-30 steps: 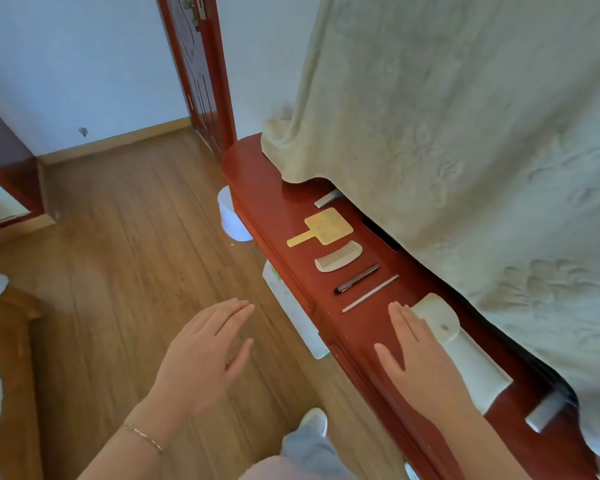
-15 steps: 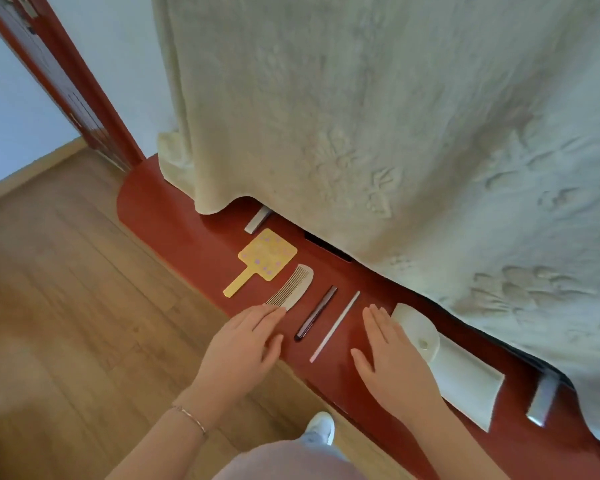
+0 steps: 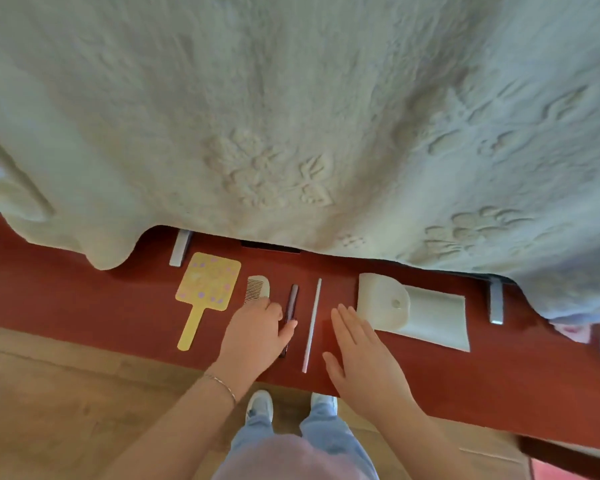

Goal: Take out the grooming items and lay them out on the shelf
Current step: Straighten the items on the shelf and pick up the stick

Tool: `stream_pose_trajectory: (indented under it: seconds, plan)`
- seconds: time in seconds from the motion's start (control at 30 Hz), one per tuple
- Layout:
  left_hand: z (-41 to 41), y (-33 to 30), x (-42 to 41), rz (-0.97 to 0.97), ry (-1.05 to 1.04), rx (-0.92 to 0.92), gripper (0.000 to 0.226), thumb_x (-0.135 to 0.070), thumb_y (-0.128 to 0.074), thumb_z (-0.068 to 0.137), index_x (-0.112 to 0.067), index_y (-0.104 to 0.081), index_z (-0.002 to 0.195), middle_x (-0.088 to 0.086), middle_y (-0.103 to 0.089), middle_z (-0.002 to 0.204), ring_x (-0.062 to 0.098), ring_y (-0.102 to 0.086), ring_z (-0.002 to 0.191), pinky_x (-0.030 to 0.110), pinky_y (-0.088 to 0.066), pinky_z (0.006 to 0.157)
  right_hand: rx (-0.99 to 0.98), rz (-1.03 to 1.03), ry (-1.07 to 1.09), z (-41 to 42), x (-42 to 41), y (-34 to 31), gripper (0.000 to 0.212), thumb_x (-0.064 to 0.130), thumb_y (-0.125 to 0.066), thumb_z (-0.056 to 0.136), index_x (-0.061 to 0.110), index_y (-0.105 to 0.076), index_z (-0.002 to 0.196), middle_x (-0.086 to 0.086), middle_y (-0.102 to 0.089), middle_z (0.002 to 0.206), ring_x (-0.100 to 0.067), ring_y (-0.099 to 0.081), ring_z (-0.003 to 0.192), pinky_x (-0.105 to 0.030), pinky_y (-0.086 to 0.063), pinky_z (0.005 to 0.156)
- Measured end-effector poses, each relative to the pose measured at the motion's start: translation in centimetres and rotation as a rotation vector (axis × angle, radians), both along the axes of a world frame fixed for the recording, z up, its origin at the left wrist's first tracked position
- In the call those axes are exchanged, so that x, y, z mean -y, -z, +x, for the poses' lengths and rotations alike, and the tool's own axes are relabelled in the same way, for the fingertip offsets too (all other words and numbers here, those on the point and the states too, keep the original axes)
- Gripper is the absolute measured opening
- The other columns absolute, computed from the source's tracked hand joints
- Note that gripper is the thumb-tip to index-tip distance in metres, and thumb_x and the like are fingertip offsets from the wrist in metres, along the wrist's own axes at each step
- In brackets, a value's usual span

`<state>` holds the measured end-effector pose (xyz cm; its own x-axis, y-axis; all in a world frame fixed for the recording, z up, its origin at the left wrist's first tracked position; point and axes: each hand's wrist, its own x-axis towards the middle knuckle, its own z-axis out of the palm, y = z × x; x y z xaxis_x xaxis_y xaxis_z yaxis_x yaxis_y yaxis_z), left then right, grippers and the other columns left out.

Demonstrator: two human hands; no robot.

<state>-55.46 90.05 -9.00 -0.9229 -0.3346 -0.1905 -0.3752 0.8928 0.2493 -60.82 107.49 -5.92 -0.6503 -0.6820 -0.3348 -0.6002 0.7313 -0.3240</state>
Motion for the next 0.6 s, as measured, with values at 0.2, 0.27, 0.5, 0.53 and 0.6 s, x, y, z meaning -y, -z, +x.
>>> stream_pose_trajectory:
  seconds: [0.2, 0.27, 0.5, 0.53, 0.6]
  plan:
    - [-2.4, 0.9, 0.5, -0.13, 0.179, 0.108, 0.049, -0.051, -0.035, 0.093, -0.012, -0.062, 0.104, 0.003, -0.059, 0.103, 0.019, -0.053, 0.101, 0.029, -0.042, 0.083, 0.01, -0.024, 0.174, 1.5, 1.1, -1.0, 0.062, 0.039, -0.029, 0.098, 0.019, 0.0, 0.149, 0.005, 0.001, 0.158, -0.01, 0.003, 0.144, -0.021, 0.0, 0.11]
    - [-2.7, 1.1, 0.5, -0.118, 0.197, 0.124, 0.046, -0.048, -0.037, 0.093, -0.011, -0.062, 0.105, 0.004, -0.059, 0.103, 0.019, -0.053, 0.101, 0.028, -0.042, 0.082, 0.026, -0.022, 0.193, 1.8, 1.4, -1.2, 0.062, 0.038, -0.03, 0.098, 0.019, -0.002, 0.149, 0.005, 0.0, 0.158, -0.009, 0.003, 0.144, -0.021, -0.001, 0.11]
    - [-1.8, -1.2, 0.9, 0.225, 0.037, -0.07, 0.029, -0.043, -0.049, 0.087, -0.022, -0.047, 0.068, -0.007, -0.046, 0.069, 0.012, -0.048, 0.066, 0.022, -0.034, 0.055, 0.169, -0.248, 0.343, 0.4, 2.5, -1.8, 0.045, 0.035, -0.044, 0.095, 0.031, -0.037, 0.14, 0.022, -0.039, 0.138, 0.003, -0.036, 0.127, -0.014, -0.029, 0.101]
    - [-1.4, -1.7, 1.1, 0.28, 0.032, -0.099, 0.029, -0.043, -0.051, 0.086, -0.022, -0.047, 0.067, -0.007, -0.047, 0.066, 0.011, -0.048, 0.061, 0.022, -0.033, 0.052, 0.279, -0.34, 0.435, 0.0, 3.1, -2.0, 0.036, 0.035, -0.048, 0.094, 0.038, -0.046, 0.13, 0.028, -0.048, 0.123, 0.008, -0.046, 0.113, -0.012, -0.035, 0.095]
    - [-0.7, -2.7, 1.3, 0.359, 0.062, -0.119, 0.026, -0.043, -0.053, 0.086, -0.022, -0.052, 0.072, -0.006, -0.054, 0.064, 0.011, -0.053, 0.06, 0.023, -0.041, 0.053, 0.511, -0.517, 0.639, -1.0, 4.4, -2.1, 0.026, 0.036, -0.054, 0.091, 0.042, -0.055, 0.116, 0.026, -0.061, 0.102, 0.006, -0.058, 0.094, -0.019, -0.047, 0.089]
